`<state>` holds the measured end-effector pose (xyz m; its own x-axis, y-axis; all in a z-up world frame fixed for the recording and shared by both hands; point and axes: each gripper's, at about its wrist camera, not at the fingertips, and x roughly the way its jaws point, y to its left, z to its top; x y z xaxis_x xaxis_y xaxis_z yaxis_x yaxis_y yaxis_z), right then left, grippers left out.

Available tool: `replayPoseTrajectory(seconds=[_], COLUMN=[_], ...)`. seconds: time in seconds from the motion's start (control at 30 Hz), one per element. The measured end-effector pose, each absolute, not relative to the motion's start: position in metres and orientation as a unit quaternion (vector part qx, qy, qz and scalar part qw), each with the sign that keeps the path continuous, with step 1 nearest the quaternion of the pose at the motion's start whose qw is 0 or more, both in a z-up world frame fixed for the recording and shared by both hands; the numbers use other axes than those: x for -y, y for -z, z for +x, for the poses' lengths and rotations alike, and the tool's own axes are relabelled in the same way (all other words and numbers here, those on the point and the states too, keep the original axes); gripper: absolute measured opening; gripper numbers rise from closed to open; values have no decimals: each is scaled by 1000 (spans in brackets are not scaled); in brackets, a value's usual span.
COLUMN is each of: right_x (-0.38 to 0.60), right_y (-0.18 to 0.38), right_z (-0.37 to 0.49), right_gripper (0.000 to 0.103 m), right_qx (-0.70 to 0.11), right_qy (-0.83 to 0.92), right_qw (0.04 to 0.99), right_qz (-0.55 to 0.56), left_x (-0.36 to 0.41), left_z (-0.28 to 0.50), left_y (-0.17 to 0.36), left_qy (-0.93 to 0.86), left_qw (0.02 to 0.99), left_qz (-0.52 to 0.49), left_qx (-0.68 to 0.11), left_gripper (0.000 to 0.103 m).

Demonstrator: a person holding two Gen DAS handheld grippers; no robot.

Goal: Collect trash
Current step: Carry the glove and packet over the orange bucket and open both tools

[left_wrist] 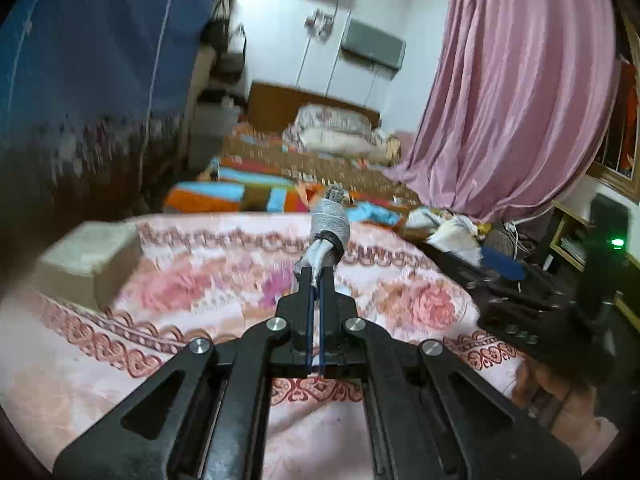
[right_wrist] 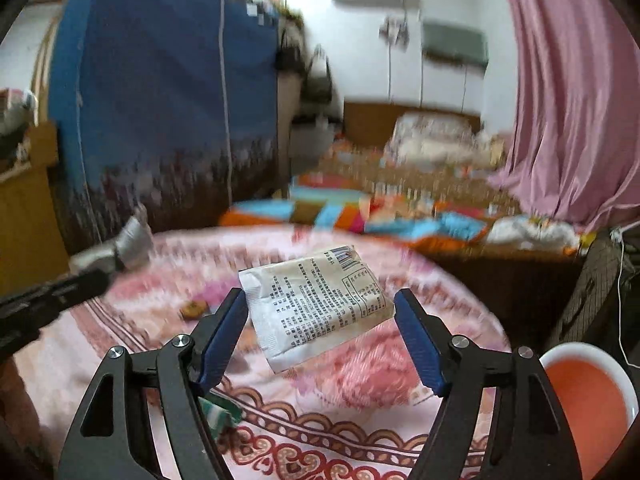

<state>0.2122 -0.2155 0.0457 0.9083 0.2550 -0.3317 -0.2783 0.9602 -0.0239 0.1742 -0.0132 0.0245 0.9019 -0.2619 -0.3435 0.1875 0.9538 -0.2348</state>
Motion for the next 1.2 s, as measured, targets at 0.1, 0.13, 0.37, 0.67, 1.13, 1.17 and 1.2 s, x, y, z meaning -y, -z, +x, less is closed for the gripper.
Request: replayPoseTrajectory(seconds=[0.1, 0.13, 0.37, 0.67, 1.13, 1.17, 1.2], right_x=[223, 225, 253, 321, 422, 428, 431], right_y=[-56, -59, -76, -87, -60, -56, -53], right_z=[189, 183, 149, 132, 150, 151, 151], right_gripper=[74, 74, 74, 75, 75, 75, 75], right_qx=[-102, -86, -1, 13, -85, -95, -100], right_qy=[-133, -131, -86, -19, 100, 102, 104], right_qw=[986, 987, 996, 999, 985, 983, 981], right_qz=[-22, -19, -1, 43, 113, 124, 130], left_x=[22, 25, 68, 132, 230, 235, 242], left_z=[161, 157, 135, 134, 184, 183, 185], left_y=[-32, -34, -61, -63, -45, -43, -41], left_qy=[111, 114, 138, 186, 313, 320, 325], left_qw=[979, 981, 988, 981, 923, 918, 913], left_qz=[-80, -72, -28, -11, -48, -46, -45], left_qx=[-152, -140, -64, -60, -220, -229, -242], left_gripper=[0, 0, 0, 0, 0, 0, 0])
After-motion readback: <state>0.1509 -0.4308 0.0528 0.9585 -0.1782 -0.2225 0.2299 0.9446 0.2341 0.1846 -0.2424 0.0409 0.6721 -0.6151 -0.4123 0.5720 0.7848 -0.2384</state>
